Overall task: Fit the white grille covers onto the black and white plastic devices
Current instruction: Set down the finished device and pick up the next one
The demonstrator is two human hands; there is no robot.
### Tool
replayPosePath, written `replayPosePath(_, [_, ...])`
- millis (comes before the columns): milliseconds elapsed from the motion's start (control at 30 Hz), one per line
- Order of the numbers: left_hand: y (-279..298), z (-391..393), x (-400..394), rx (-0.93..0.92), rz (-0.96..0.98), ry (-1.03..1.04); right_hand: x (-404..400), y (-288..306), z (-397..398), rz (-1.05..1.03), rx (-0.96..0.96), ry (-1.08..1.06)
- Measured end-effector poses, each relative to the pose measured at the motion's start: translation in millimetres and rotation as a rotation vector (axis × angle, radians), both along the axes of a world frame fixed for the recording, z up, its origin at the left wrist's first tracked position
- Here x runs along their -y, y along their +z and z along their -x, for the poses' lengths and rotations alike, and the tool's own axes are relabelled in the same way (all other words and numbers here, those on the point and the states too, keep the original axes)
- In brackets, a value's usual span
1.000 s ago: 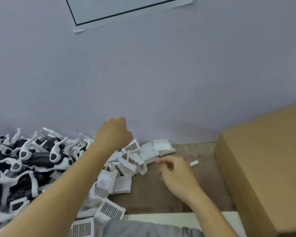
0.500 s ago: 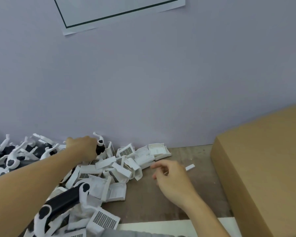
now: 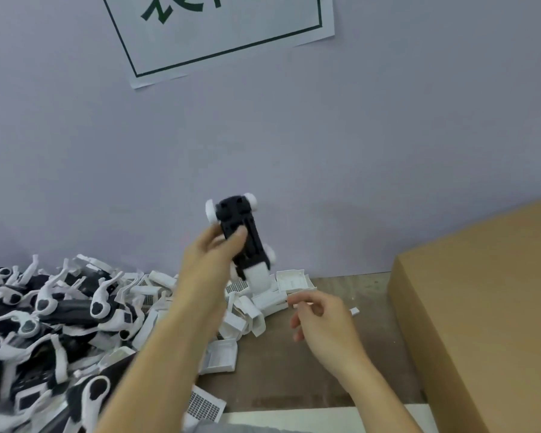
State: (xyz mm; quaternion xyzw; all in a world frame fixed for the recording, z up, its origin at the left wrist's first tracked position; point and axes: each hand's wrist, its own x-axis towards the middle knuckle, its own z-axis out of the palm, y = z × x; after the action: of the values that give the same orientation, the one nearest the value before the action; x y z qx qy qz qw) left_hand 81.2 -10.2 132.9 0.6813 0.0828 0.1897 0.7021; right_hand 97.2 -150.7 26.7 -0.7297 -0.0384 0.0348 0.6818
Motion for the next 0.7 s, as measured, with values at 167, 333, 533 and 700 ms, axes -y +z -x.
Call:
replayPosePath(167, [-73, 23, 46, 0.156, 0.227, 0.353, 11, 7, -1, -0.062, -0.243, 0.036])
replayPosePath(333, [-107, 20, 54, 0.193, -0.23, 0.344, 14, 7, -5, -0.155, -0.336, 0.207])
replayPosePath(533, [-115, 11, 43, 0.298, -0.641, 0.04, 24, 8, -8, -0.325, -0.345, 0.227])
replayPosePath(700, [-120, 7, 33, 0.16, -0.51, -0.045, 21, 6, -9, -0.454, -0.258, 0.126])
